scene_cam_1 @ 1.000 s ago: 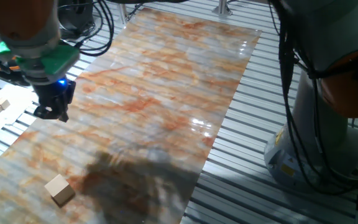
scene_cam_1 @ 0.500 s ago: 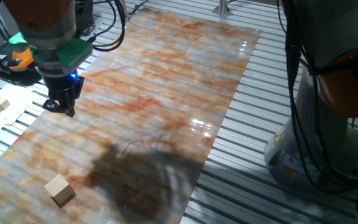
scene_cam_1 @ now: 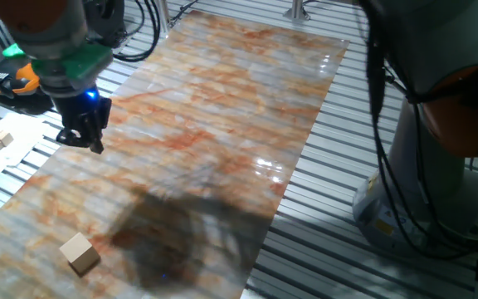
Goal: Pick up the small block on the left and move it to the right
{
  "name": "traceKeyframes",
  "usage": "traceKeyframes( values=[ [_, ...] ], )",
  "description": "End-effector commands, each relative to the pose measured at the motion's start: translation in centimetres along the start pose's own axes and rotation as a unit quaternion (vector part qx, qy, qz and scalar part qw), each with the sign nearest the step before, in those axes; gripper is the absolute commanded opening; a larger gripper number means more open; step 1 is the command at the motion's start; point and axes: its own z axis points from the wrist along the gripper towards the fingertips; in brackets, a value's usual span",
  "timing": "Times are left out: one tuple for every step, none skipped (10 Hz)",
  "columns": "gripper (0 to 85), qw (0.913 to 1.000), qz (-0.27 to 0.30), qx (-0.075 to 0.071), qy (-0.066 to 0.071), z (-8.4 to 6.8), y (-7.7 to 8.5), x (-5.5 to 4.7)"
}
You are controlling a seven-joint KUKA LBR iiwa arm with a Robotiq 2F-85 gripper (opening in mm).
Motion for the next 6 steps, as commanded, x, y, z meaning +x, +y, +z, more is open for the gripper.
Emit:
traceKeyframes(
  values=[
    [0.0,1.0,-0.001,-0.002,-0.001,0.0,-0.3,0.2],
    [0.0,1.0,-0.003,-0.005,-0.003,0.1,-1.0,0.5],
    [0.0,1.0,-0.003,-0.005,-0.004,0.1,-1.2,0.6],
    [0.0,1.0,-0.003,-0.005,-0.005,0.2,-1.3,0.7],
    [0.0,1.0,-0.003,-0.004,-0.006,0.1,-1.4,0.7],
    [0.0,1.0,-0.003,-0.002,-0.005,0.1,-1.6,0.8]
  ],
)
